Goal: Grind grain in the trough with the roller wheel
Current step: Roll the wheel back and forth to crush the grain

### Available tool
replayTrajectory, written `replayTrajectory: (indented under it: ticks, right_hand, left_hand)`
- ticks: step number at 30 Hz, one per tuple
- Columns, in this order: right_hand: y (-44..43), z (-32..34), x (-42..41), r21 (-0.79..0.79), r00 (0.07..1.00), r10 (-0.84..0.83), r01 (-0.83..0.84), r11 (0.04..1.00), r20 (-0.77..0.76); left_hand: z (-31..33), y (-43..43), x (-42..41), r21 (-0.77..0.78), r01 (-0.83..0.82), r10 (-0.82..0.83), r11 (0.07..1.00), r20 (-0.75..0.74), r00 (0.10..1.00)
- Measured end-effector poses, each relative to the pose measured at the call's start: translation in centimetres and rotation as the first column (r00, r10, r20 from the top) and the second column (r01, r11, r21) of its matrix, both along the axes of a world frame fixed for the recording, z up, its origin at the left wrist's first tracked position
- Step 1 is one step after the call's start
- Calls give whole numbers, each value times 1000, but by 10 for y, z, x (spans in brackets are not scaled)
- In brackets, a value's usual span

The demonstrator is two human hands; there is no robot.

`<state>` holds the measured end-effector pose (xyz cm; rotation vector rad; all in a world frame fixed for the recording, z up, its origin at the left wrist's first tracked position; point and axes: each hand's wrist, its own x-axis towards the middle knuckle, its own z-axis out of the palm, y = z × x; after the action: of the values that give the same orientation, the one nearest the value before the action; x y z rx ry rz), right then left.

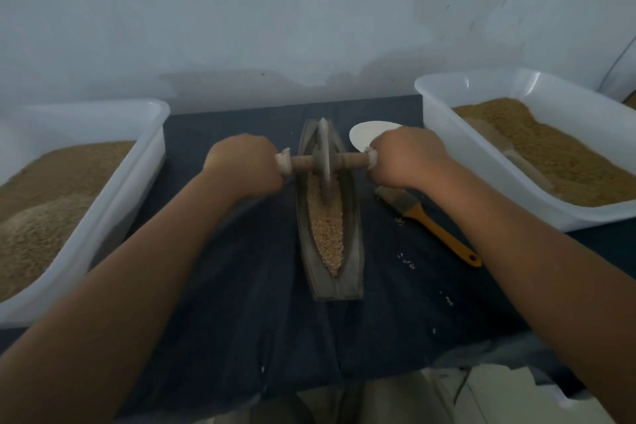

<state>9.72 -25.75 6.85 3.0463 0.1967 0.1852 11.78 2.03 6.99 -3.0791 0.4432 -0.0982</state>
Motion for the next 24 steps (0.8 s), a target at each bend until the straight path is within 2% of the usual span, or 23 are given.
replayTrajectory:
  ticks: [3, 6, 8, 10, 13, 16, 18, 20, 24]
  right_hand:
    - [-5, -1, -51, 49, 989, 148, -148, 988, 8]
    - [-9, -2, -82, 64, 954, 269, -279, 958, 130]
    - [-6, -1, -71, 27, 965, 244, -247, 969, 93]
    - [-1, 1, -42, -4, 989, 147, -147, 989, 20]
    - [5, 7, 2, -35, 998, 22, -19, 999, 61]
    - [11, 12, 10, -64, 996, 1, 4, 998, 88]
    - [11, 16, -6, -72, 997, 33, -27, 997, 74]
    - [5, 10, -39, -18, 998, 66, -66, 998, -11]
    - [-13, -8, -91, 144, 990, 109, -96, 985, -89]
  left_hand:
    - [-11, 25, -45, -33, 84, -89, 996, -172, 981]
    - [-21, 44, -82, -114, 109, -132, 987, -218, 967]
    - [-28, 40, -75, -112, 69, -87, 991, -173, 981]
    - [-27, 25, -48, -60, 1, -6, 998, -78, 997]
    - [-11, 3, 0, -33, -59, 61, 998, 52, 997]
    - [-4, -2, 14, -76, -56, 57, 996, 10, 998]
    - [-7, 3, -4, -97, -33, 26, 995, -71, 997]
    - [-14, 19, -36, -78, 30, -38, 996, -103, 994]
    - [-18, 38, -83, 30, 210, -213, 977, 115, 970]
